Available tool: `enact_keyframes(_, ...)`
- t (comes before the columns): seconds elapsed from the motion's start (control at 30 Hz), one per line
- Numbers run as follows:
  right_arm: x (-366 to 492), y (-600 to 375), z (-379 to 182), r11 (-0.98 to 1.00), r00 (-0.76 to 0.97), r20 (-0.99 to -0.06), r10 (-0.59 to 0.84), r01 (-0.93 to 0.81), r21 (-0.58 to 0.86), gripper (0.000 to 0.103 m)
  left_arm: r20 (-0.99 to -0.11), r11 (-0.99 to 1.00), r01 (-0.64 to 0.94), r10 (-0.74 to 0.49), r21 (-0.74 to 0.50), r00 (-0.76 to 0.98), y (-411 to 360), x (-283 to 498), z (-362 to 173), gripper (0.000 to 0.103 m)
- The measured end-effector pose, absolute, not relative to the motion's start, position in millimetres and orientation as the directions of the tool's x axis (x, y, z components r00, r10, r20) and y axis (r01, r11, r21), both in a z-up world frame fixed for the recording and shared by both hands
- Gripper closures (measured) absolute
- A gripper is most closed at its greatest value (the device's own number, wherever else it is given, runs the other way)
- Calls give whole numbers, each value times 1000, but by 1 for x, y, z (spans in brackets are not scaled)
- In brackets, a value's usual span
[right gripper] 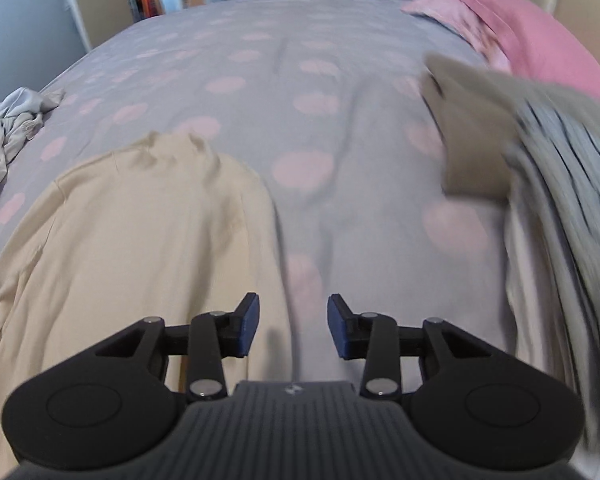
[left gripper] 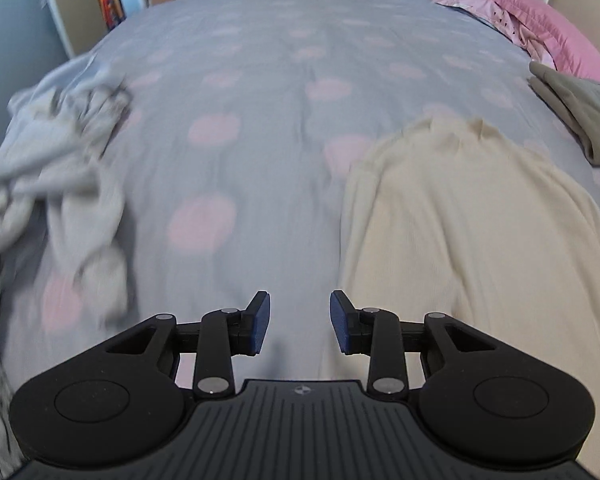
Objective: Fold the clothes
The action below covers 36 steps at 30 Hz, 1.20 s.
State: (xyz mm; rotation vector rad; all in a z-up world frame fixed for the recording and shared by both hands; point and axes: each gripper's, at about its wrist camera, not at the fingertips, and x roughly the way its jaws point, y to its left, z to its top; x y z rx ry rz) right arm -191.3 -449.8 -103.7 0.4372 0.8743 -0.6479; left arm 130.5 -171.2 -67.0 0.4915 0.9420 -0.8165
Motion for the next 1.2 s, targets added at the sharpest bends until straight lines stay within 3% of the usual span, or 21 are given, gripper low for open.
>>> enact_keyframes(0.1, -214, -430, -111, 705, 471, -831, -297, 695, 141, 62, -870, 622, 783, -389, -4, 304, -145, 117, -76, 65)
enact_keyframes(0.43, -237, -376, -138, 700, 427, -886, -183, 689, 187, 63, -920, 654, 755, -322, -46, 222, -107, 88, -107, 63)
enact_keyframes(0.47, -236, -372, -141, 705, 413, -892, -181, 688, 175, 66, -925, 658, 751, -313, -50, 214, -105, 86, -110, 63)
enact_keyframes(0.5, -234, -366, -143, 717, 386, -900, -201, 684, 133, 85, -930, 662, 747, -305, -53, 205, -102, 85, -113, 64)
enact_keyframes(0.53, -232, -362, -145, 727, 363, -905, -222, 680, 94, 94, -934, 667, 743, -297, -56, 196, -100, 83, -116, 66)
enact_keyframes(0.57, -232, -359, -144, 733, 354, -903, -241, 677, 69, 94, -939, 671, 739, -289, -59, 187, -97, 81, -119, 68)
enact_keyframes(0.63, -236, -361, -136, 721, 364, -892, -268, 690, 65, 96, -947, 679, 731, -273, -65, 169, -92, 78, -124, 88)
enact_keyframes(0.7, -241, -371, -126, 688, 353, -878, -323, 724, 38, 97, -943, 682, 729, -282, -65, 179, -90, 76, -121, 98)
enact_keyframes(0.87, -254, -397, -99, 594, 312, -835, -454, 804, -22, 97, -925, 701, 711, -298, -45, 236, -88, 74, -107, 101)
enact_keyframes(1.07, -263, -440, -69, 501, 256, -800, -543, 863, -64, 97, -867, 768, 635, -366, -77, 338, -81, 109, -55, 101)
enact_keyframes(1.2, -254, -465, -68, 489, 163, -778, -606, 848, -204, 97, -835, 813, 580, -351, -47, 424, -80, 145, -26, 101)
